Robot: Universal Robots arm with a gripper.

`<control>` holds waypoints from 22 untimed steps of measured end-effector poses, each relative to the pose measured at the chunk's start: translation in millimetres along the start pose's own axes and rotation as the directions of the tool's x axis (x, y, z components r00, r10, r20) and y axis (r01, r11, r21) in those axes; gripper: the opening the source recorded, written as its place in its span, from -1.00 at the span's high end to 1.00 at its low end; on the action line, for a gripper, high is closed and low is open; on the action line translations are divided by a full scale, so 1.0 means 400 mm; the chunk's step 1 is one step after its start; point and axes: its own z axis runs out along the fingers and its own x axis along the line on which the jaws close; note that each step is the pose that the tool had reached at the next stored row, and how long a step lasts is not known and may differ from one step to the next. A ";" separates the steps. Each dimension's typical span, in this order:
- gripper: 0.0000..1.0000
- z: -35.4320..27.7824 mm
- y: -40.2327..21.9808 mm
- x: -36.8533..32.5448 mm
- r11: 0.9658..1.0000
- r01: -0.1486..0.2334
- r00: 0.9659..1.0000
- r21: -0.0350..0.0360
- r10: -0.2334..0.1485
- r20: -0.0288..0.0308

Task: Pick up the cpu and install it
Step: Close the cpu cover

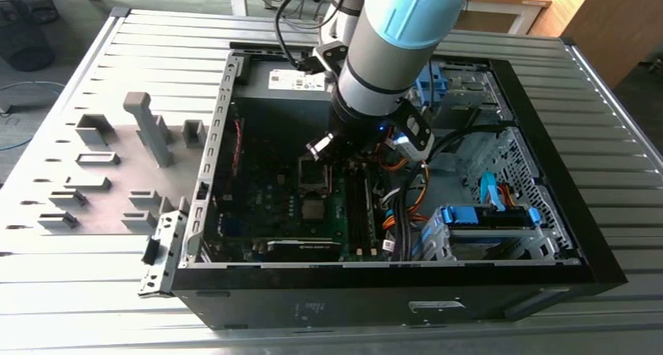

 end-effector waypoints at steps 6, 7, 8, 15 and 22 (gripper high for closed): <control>0.79 0.011 0.010 -0.008 1.000 0.000 1.000 0.000 0.000 0.000; 0.79 0.014 0.011 -0.009 1.000 0.000 1.000 0.000 0.000 0.000; 0.79 0.017 0.013 -0.010 1.000 0.000 1.000 0.000 0.000 0.000; 0.79 0.029 0.019 -0.014 1.000 0.000 1.000 0.002 0.000 -0.001; 0.79 0.031 0.022 -0.009 1.000 0.000 1.000 0.002 0.000 -0.001</control>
